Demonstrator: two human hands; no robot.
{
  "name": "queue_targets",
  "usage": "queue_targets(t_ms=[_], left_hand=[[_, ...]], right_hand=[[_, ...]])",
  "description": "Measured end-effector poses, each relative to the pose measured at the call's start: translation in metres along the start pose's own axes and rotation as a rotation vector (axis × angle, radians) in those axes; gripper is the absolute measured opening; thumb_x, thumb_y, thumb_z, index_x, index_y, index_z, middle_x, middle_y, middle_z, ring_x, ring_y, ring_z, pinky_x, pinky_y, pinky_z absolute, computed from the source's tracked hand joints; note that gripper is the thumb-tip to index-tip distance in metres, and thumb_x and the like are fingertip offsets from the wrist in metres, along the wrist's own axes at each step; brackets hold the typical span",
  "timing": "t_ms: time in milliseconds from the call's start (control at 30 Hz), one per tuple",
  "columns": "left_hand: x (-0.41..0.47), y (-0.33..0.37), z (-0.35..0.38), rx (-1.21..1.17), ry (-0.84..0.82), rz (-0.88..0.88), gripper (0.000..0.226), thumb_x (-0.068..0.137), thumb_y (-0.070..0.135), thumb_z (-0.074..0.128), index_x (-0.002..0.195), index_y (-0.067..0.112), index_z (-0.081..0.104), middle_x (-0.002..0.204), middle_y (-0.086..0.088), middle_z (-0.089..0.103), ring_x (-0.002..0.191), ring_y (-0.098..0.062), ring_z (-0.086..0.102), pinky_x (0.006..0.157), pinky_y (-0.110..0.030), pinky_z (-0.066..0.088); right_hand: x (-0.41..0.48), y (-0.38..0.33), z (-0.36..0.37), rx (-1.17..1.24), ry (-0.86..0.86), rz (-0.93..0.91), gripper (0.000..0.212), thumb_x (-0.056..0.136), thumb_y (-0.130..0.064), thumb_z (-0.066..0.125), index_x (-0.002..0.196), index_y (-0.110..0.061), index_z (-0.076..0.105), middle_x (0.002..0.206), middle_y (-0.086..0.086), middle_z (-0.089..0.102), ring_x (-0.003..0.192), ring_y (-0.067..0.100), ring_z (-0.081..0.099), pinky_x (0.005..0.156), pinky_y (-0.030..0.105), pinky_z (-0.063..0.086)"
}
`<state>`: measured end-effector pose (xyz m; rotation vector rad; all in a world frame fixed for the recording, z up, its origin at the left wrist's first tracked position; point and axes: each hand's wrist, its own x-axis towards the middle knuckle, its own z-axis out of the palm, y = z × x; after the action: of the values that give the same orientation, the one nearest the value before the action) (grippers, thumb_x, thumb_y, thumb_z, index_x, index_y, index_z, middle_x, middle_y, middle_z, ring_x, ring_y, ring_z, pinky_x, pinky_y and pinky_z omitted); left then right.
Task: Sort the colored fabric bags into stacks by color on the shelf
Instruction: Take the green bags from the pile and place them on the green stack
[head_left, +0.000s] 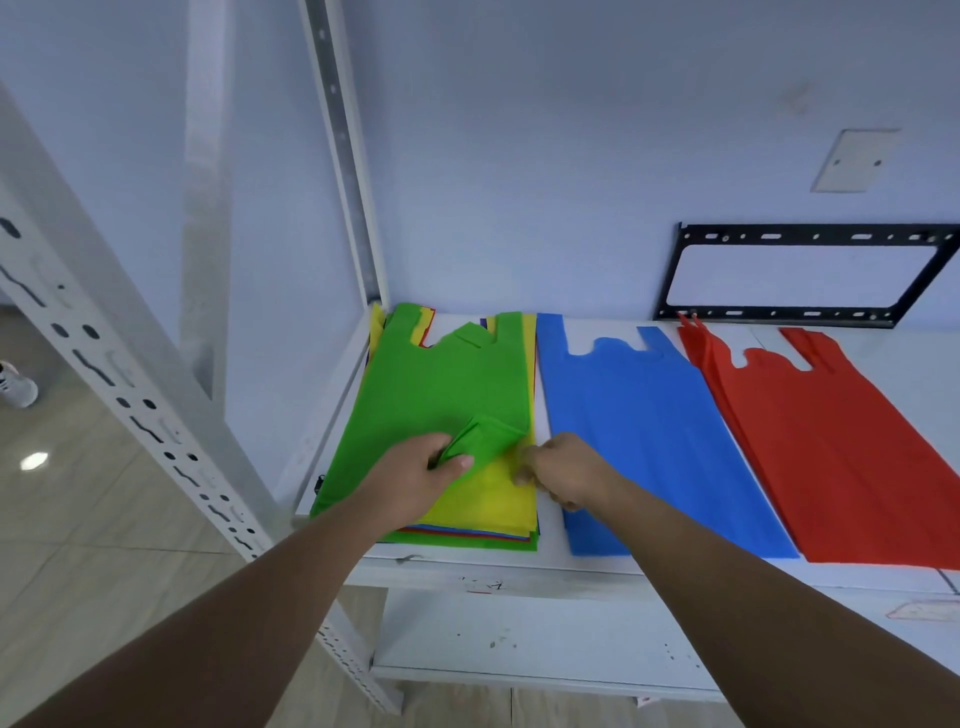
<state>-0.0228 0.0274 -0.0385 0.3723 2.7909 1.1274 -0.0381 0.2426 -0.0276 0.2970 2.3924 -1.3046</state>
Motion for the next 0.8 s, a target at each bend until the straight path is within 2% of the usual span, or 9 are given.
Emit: queue_targets(t_ms=[100, 167, 233, 333, 467, 567, 667, 733, 800], left_hand=[[0.001, 0.002, -0.001, 0.007, 0.003, 0.011, 0.028, 0.096, 0.045, 0.055, 0.073, 0.029, 0.05, 0.059, 0.006, 0.044, 0.05, -0.007, 0.038, 0.051, -0.029, 0.034], [-0.001, 0.005, 0.0, 0.008, -0.005, 0.038, 0.021, 0.093, 0.047, 0.058, 0.086, 0.028, 0.06, 0.07, 0.003, 0.059, 0.058, -0.01, 0.052, 0.058, -0.034, 0.046], [-0.006, 0.014, 0.002, 0.028, 0.04, 0.067, 0.022, 0.09, 0.043, 0.064, 0.104, 0.026, 0.065, 0.09, 0.007, 0.063, 0.079, -0.006, 0.059, 0.074, -0.03, 0.053], [-0.017, 0.032, 0.01, 0.065, 0.186, 0.148, 0.028, 0.088, 0.044, 0.066, 0.111, 0.027, 0.062, 0.091, 0.016, 0.056, 0.081, 0.004, 0.054, 0.072, -0.014, 0.045], [-0.033, 0.041, 0.025, 0.167, 0.134, 0.303, 0.043, 0.098, 0.057, 0.04, 0.08, 0.023, 0.058, 0.064, 0.006, 0.053, 0.057, -0.007, 0.049, 0.055, -0.035, 0.045], [-0.044, 0.022, 0.022, 0.165, 0.119, 0.172, 0.063, 0.097, 0.064, 0.02, 0.078, 0.018, 0.057, 0.065, 0.003, 0.052, 0.061, -0.011, 0.049, 0.057, -0.035, 0.045], [-0.053, 0.003, 0.006, -0.016, 0.223, -0.109, 0.078, 0.089, 0.077, 0.012, 0.085, 0.017, 0.061, 0.081, -0.004, 0.063, 0.074, -0.016, 0.057, 0.074, -0.035, 0.046], [-0.05, -0.007, -0.008, -0.346, 0.318, -0.395, 0.076, 0.084, 0.083, 0.014, 0.101, 0.027, 0.062, 0.094, -0.002, 0.065, 0.081, -0.013, 0.057, 0.087, -0.036, 0.04], [-0.04, -0.017, -0.024, -0.862, 0.33, -0.633, 0.09, 0.081, 0.085, 0.015, 0.133, 0.022, 0.053, 0.114, -0.01, 0.069, 0.1, -0.027, 0.065, 0.099, -0.044, 0.043]], right_hand=[[0.003, -0.002, -0.001, 0.163, -0.057, 0.066, 0.058, 0.096, -0.047, 0.048, 0.097, 0.007, 0.069, 0.058, 0.008, 0.055, 0.042, 0.016, 0.045, 0.044, 0.023, 0.037], [0.003, -0.01, 0.001, 0.46, -0.203, 0.191, 0.07, 0.092, -0.06, 0.048, 0.108, 0.007, 0.063, 0.081, 0.017, 0.073, 0.061, 0.023, 0.069, 0.053, 0.03, 0.055], [0.005, -0.016, 0.006, 0.638, -0.356, 0.281, 0.071, 0.091, -0.061, 0.05, 0.116, 0.006, 0.055, 0.098, 0.026, 0.073, 0.083, 0.035, 0.074, 0.066, 0.037, 0.063], [0.01, -0.019, 0.018, 0.64, -0.376, 0.252, 0.034, 0.1, -0.027, 0.048, 0.112, 0.004, 0.057, 0.084, 0.019, 0.071, 0.069, 0.026, 0.073, 0.06, 0.032, 0.063], [0.018, -0.015, 0.022, 0.699, -0.281, 0.223, 0.021, 0.092, 0.0, 0.042, 0.109, 0.003, 0.055, 0.072, 0.014, 0.068, 0.061, 0.024, 0.068, 0.054, 0.034, 0.058], [0.02, -0.014, 0.014, 0.766, -0.221, 0.225, 0.023, 0.091, 0.005, 0.042, 0.11, 0.003, 0.055, 0.088, 0.02, 0.07, 0.071, 0.029, 0.072, 0.053, 0.034, 0.059], [0.017, -0.012, -0.003, 0.74, -0.172, 0.23, 0.017, 0.092, 0.004, 0.041, 0.105, 0.0, 0.052, 0.094, 0.022, 0.067, 0.074, 0.03, 0.071, 0.051, 0.034, 0.059], [0.013, -0.008, -0.016, 0.642, -0.145, 0.219, 0.015, 0.09, 0.002, 0.042, 0.099, -0.001, 0.054, 0.088, 0.019, 0.068, 0.071, 0.028, 0.069, 0.054, 0.035, 0.06], [0.01, 0.001, -0.026, 0.514, -0.098, 0.214, 0.015, 0.085, 0.001, 0.044, 0.092, -0.003, 0.056, 0.079, 0.015, 0.067, 0.064, 0.026, 0.067, 0.055, 0.032, 0.058]])
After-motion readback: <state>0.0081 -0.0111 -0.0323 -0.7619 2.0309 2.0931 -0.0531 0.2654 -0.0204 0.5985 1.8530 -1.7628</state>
